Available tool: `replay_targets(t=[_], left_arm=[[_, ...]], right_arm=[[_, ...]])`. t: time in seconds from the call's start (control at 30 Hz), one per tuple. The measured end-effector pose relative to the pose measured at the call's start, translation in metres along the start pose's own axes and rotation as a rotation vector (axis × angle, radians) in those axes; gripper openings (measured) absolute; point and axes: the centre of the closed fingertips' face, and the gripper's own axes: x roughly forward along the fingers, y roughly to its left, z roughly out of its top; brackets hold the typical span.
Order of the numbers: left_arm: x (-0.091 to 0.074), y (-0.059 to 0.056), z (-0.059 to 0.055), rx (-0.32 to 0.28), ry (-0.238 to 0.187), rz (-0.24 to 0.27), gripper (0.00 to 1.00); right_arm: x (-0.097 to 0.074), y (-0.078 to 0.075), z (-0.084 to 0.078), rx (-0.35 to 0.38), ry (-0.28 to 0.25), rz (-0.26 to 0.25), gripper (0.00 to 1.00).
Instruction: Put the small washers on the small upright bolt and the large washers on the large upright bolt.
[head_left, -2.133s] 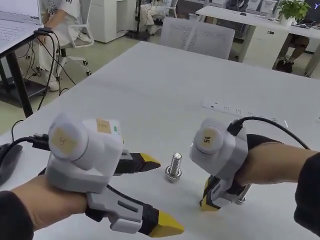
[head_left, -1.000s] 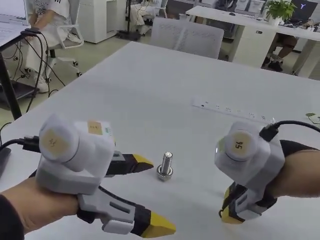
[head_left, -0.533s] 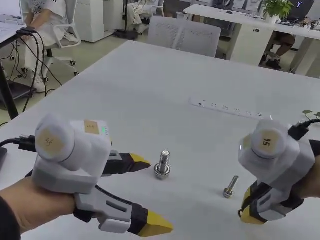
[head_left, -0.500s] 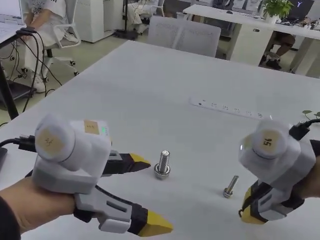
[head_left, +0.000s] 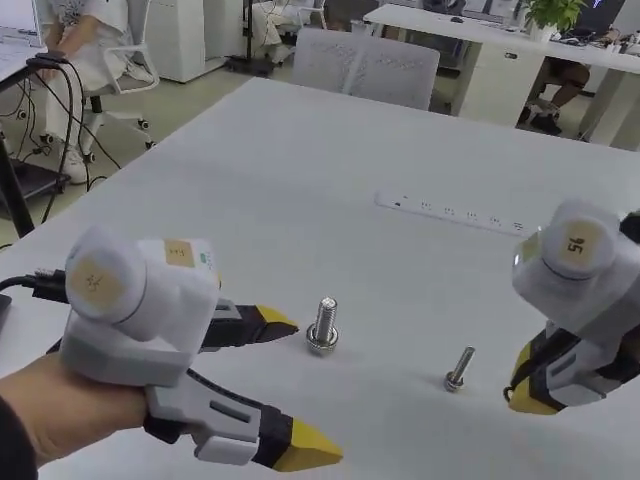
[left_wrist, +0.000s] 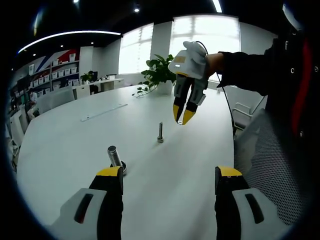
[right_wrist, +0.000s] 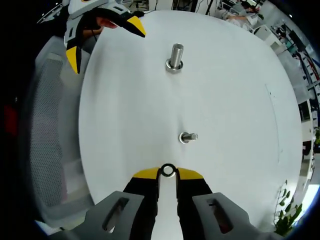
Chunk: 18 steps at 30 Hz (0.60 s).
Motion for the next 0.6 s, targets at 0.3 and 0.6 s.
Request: replay_targets(t=[0.3, 0.6], left_arm=[[0.001, 0.001, 0.000, -0.001, 0.003, -0.001, 0.74], [0.001, 0.002, 0.001, -0.005, 0.001, 0.004, 0.74]], right_arm=[[-0.017, -0.017, 0.022, -0.040, -0.027, -0.037, 0.13], [-0.014, -0.028, 0.038, -0.080, -0.033, -0.041, 0.13]])
